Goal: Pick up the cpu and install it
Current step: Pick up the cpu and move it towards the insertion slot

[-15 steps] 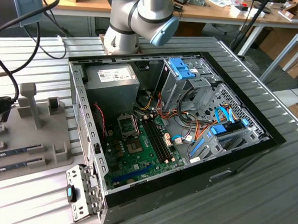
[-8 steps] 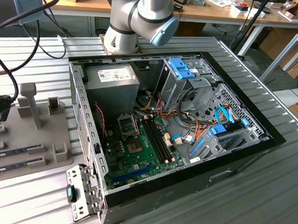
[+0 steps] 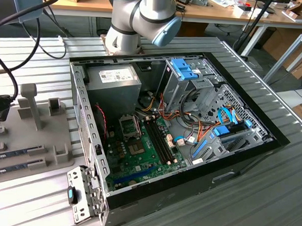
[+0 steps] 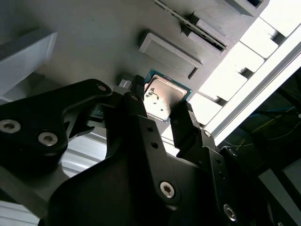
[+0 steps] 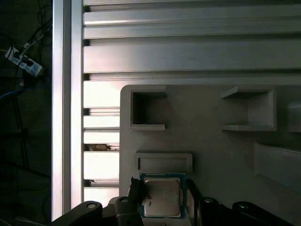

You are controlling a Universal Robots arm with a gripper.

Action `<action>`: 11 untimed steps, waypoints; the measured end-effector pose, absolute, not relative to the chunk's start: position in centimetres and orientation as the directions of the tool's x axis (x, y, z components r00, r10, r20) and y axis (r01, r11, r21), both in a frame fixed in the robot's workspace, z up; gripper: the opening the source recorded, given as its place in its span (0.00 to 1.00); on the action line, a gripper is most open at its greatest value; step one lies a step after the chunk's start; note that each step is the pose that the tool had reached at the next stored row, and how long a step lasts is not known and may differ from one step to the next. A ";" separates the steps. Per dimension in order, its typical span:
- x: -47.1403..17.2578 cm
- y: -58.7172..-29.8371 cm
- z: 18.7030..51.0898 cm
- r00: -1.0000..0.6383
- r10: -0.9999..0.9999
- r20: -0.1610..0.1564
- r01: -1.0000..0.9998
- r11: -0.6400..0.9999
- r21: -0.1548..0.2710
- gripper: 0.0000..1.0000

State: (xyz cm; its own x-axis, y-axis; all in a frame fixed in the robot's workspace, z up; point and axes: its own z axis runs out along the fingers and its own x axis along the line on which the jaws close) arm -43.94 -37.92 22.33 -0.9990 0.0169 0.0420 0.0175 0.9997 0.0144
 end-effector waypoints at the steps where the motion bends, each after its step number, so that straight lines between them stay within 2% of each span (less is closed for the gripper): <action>1: -43.9 -37.9 22.4 -0.999 0.017 0.042 0.017 1.000 0.015 0.47; 11: -43.9 -37.9 22.9 -0.999 0.017 0.042 0.018 1.000 0.016 0.47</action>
